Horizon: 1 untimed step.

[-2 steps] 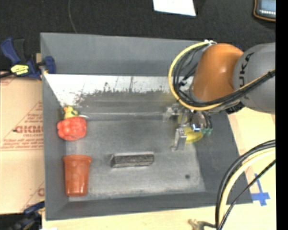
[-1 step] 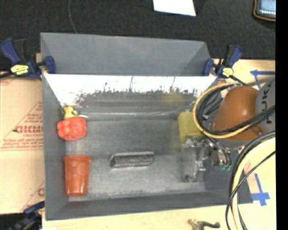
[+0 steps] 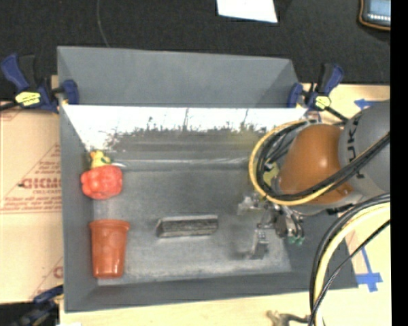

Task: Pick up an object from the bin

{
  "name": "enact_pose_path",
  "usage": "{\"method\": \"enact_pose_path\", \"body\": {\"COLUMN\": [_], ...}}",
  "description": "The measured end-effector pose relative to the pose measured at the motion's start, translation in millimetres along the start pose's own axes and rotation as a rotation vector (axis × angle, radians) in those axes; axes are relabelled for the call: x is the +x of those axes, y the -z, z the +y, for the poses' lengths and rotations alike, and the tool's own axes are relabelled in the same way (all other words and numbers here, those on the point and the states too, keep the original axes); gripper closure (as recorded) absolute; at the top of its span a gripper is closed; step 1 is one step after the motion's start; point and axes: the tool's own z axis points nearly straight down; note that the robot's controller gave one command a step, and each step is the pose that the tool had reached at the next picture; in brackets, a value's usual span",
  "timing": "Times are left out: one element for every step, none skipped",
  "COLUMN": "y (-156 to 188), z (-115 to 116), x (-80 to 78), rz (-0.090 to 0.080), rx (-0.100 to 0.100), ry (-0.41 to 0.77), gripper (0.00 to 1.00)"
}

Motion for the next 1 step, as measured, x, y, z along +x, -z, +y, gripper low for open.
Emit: {"method": "enact_pose_path", "body": {"y": [-20.0], "z": [24.4], "x": [24.1], "rz": [0.005], "rx": [0.006], "ry": [-0.027], "gripper": [0.00]}}
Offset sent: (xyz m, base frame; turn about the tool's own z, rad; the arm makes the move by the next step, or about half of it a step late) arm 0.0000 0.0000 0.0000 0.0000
